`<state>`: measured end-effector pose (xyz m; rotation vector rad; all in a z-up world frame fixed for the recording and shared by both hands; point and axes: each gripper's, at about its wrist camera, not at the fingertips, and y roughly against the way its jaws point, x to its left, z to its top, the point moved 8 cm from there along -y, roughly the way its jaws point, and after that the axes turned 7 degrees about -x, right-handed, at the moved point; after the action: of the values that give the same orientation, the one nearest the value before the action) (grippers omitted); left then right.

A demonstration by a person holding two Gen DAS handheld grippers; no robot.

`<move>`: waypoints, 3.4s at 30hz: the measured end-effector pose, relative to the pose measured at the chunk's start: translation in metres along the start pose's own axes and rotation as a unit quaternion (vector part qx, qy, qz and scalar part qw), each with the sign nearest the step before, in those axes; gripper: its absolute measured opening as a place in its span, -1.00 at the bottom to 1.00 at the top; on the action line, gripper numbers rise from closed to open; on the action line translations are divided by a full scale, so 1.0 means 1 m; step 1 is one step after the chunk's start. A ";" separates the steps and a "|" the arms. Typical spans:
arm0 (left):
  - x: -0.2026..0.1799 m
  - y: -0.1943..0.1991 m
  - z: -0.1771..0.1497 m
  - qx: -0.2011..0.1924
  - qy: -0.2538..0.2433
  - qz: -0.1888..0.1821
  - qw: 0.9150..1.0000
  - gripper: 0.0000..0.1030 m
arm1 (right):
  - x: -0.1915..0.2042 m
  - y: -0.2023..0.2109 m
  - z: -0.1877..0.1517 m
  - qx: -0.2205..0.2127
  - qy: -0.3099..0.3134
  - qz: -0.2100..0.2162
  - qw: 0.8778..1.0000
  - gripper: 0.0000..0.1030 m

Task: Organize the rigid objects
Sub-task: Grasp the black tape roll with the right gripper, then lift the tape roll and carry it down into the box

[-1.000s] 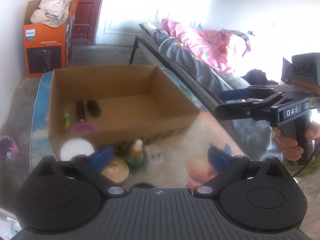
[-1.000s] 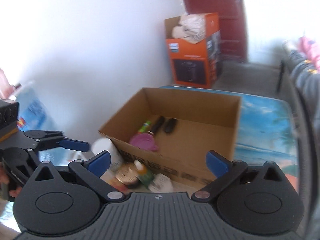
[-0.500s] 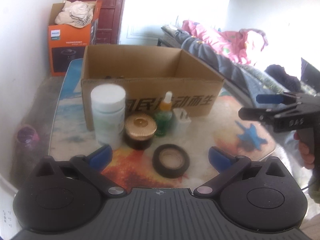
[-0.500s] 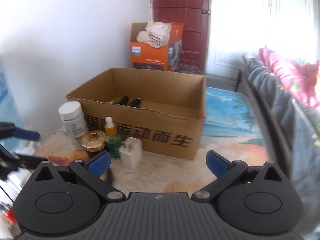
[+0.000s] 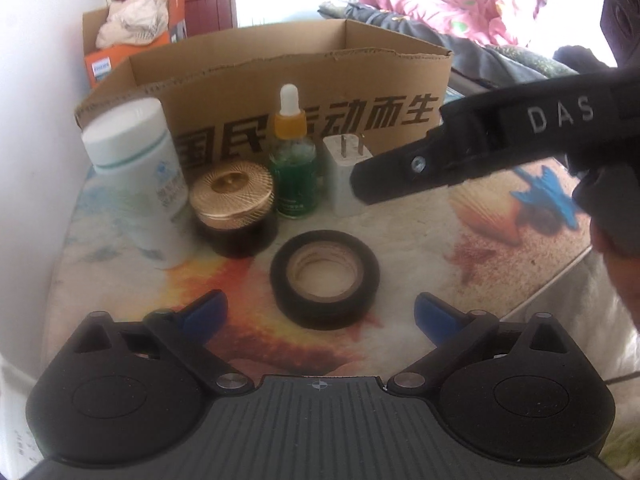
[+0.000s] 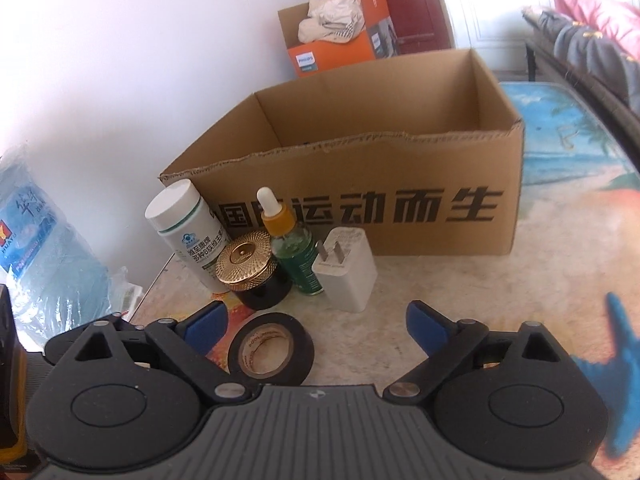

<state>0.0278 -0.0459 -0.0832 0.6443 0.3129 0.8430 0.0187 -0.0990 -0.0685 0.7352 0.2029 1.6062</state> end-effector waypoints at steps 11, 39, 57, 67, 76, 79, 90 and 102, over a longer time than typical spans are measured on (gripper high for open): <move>0.000 -0.011 0.001 0.007 0.002 -0.001 1.000 0.31 | 0.008 -0.021 -0.018 0.044 0.006 0.037 0.998 0.10; -0.054 -0.029 0.011 0.015 -0.047 -0.050 0.998 0.34 | -0.036 0.000 -0.031 0.047 0.006 0.010 0.999 -0.43; -0.058 -0.028 0.015 0.000 -0.042 -0.045 0.998 0.30 | -0.034 0.000 -0.031 0.040 0.014 0.011 0.999 -0.59; -0.062 -0.005 0.026 -0.036 -0.050 -0.041 0.997 0.30 | -0.026 0.021 -0.021 0.013 0.023 0.013 1.000 -0.59; -0.057 0.028 0.062 -0.098 -0.065 -0.023 0.993 0.30 | -0.001 0.047 0.015 -0.042 0.059 0.021 0.997 -0.59; -0.053 0.039 0.083 -0.123 -0.073 -0.013 0.990 0.30 | 0.009 0.054 0.036 -0.067 0.078 0.027 0.994 -0.59; -0.016 0.031 0.168 -0.159 -0.065 0.014 0.985 0.30 | 0.038 0.037 0.134 -0.107 0.156 0.053 0.980 -0.57; 0.045 -0.084 0.188 0.011 0.010 -0.008 1.000 0.29 | -0.007 -0.101 0.175 0.060 0.084 0.060 0.993 -0.58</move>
<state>0.1999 -0.1279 0.0071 0.6532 0.3454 0.8328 0.2008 -0.1354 0.0117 0.7155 0.3865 1.7842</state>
